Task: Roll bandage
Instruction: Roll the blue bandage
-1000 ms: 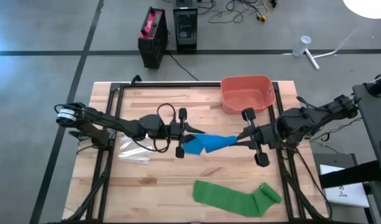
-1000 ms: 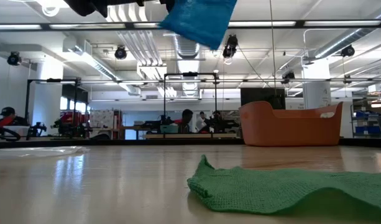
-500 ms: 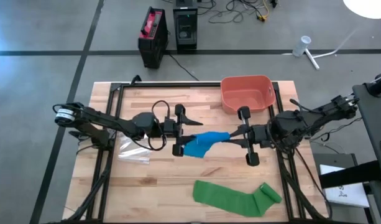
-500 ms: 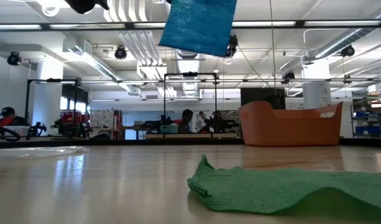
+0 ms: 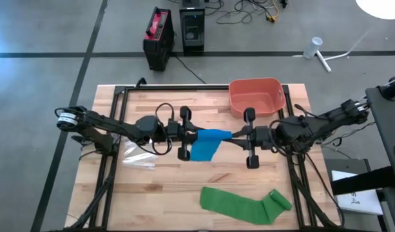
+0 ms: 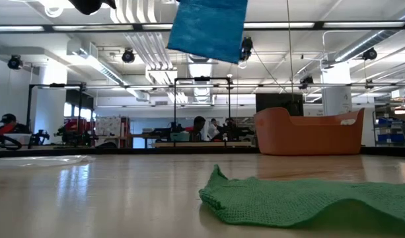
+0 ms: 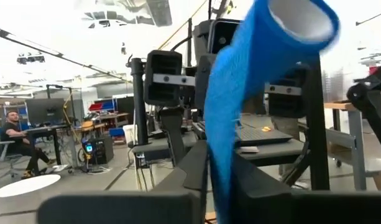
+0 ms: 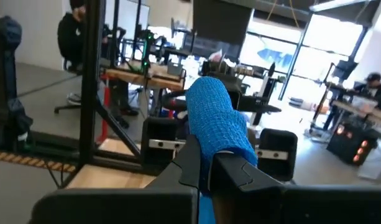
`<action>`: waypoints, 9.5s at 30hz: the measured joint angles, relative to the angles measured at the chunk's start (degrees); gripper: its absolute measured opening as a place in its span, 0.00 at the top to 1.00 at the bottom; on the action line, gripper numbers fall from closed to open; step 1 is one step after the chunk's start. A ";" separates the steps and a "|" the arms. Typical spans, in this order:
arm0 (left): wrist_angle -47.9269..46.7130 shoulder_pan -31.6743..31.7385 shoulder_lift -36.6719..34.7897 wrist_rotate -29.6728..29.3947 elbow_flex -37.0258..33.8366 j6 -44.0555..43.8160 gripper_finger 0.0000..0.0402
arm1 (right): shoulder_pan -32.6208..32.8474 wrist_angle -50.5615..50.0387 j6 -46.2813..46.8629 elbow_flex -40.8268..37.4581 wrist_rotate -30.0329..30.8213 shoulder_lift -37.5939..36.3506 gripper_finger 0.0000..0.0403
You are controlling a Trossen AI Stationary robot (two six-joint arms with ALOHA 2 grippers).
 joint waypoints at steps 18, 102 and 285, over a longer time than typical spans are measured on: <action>4.92 1.70 -3.16 -8.17 1.49 7.20 1.00 | -0.27 -4.03 16.82 -1.64 -5.01 4.80 0.98; -18.18 -0.64 -7.49 7.94 5.16 -13.18 0.62 | 1.66 -9.09 -25.83 -1.90 -6.11 -7.27 0.98; -19.84 -7.49 -3.96 1.80 5.01 -37.50 1.00 | 7.51 -0.76 -17.73 -4.76 20.96 3.60 0.96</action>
